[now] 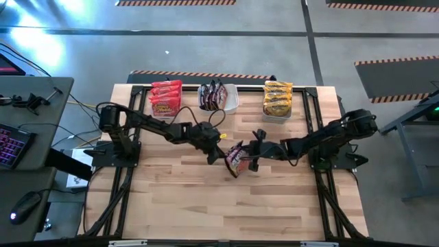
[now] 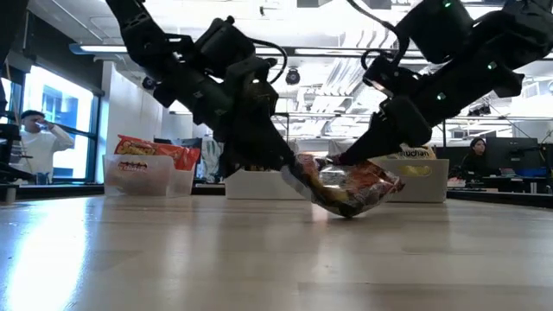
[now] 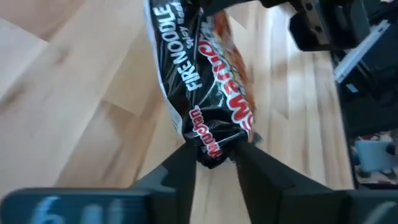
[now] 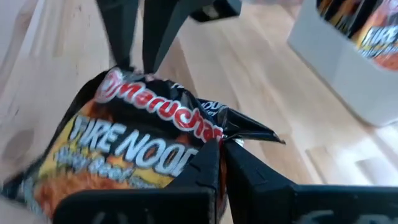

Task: Sort Maruchan noodles
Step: Put the black noodle pack into the white bin

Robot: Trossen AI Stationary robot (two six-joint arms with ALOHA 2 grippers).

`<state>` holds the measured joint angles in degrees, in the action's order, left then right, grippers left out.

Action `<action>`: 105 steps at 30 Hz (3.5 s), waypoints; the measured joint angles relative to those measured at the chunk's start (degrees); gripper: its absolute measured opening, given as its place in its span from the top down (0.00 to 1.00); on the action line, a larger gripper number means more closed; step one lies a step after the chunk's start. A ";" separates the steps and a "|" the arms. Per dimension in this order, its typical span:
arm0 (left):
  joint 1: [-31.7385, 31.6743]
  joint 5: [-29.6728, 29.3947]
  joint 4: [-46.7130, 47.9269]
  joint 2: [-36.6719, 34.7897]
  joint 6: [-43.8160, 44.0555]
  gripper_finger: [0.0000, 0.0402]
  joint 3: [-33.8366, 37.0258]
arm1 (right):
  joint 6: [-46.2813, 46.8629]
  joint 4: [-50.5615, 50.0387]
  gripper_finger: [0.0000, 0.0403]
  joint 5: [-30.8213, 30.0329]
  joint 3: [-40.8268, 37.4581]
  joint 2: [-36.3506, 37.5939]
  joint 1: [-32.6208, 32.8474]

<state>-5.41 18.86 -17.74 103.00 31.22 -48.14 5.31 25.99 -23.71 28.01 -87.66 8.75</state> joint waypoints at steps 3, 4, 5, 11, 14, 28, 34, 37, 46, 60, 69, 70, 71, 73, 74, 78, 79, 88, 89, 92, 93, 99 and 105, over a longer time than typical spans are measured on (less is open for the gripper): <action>-0.33 1.75 0.20 0.00 -0.35 0.66 0.00 | -1.45 1.41 1.00 -2.20 0.00 0.00 1.01; -0.84 2.94 0.57 0.00 -0.79 0.63 0.00 | -2.09 1.85 1.00 -2.86 0.00 0.00 1.34; -1.44 3.75 1.03 0.00 -1.25 0.60 0.00 | -2.67 2.25 1.00 -3.25 0.00 0.00 1.60; -5.78 9.14 3.94 -0.11 -6.55 0.49 0.00 | -3.03 2.85 1.00 -4.32 0.00 0.00 2.30; -7.73 10.98 3.88 -0.15 -8.54 0.49 0.00 | -3.33 2.85 1.00 -4.42 0.00 0.00 2.30; -9.01 15.54 -4.42 -0.17 -2.51 0.39 -0.07 | -5.79 5.30 1.00 -4.51 0.00 0.00 2.30; -6.63 8.07 -4.43 -0.17 -4.70 0.33 -0.07 | -5.80 5.64 1.00 -4.27 0.00 0.00 2.15; -5.98 5.82 -4.43 -0.17 -5.85 0.33 -0.07 | -5.80 6.31 1.00 -4.22 0.00 0.00 2.15; -4.54 5.59 -4.22 4.04 -5.86 0.33 -2.62 | -6.85 8.14 1.00 -3.48 0.00 0.00 2.15; -2.22 10.41 -4.59 12.39 -9.10 0.35 -11.47 | -6.83 8.03 1.00 -3.53 0.00 -0.11 2.15; -1.48 9.11 -4.48 12.39 -9.87 0.59 -11.47 | -6.36 8.89 1.00 -3.55 0.00 -0.11 2.12; -1.40 9.10 -4.48 12.39 -10.45 0.63 -11.47 | -5.79 8.98 1.00 -3.55 0.00 -0.11 2.12; -1.31 9.10 -4.46 12.39 -11.01 0.67 -11.47 | -5.35 8.99 1.00 -3.55 0.00 -0.11 2.12; -1.27 9.17 -4.56 12.39 -11.83 0.74 -11.47 | -5.23 8.99 1.00 -3.79 0.00 -0.10 2.12; -1.27 9.33 -4.53 12.37 -11.95 0.78 -11.47 | -5.31 8.80 1.00 -3.90 0.00 -0.02 2.12; -1.52 9.48 -4.48 12.37 -12.00 0.90 -11.47 | -5.29 4.67 0.96 -4.04 0.00 2.23 2.17; -1.64 9.46 -4.33 12.37 -12.00 0.93 -11.47 | -5.23 3.02 0.94 -4.68 0.00 3.39 2.18; -4.59 9.80 -2.79 9.46 -10.93 1.00 -11.47 | -3.81 -16.00 0.81 -13.78 0.00 19.39 2.28; -5.18 9.84 -1.95 8.53 -10.16 1.00 -11.47 | -3.94 -17.82 0.81 -14.25 0.00 21.44 2.28; -6.96 8.78 1.19 5.15 -9.03 1.00 -11.45 | -5.55 -20.99 0.81 -15.62 0.00 27.36 1.75; -7.45 7.79 1.48 4.10 -9.27 1.00 -11.47 | -6.12 -21.56 0.81 -15.96 0.00 29.33 1.45; -9.48 2.37 6.95 -2.46 -10.58 1.00 -11.45 | -6.65 -24.38 0.81 -15.38 0.00 38.58 -0.71; -10.96 -3.42 10.84 -5.90 -13.80 1.00 -13.85 | -5.36 -27.03 0.81 -15.22 0.00 41.33 -1.28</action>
<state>-16.37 15.44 -6.90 97.10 17.43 -61.99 -0.05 -1.04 -38.94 28.01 -46.33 7.46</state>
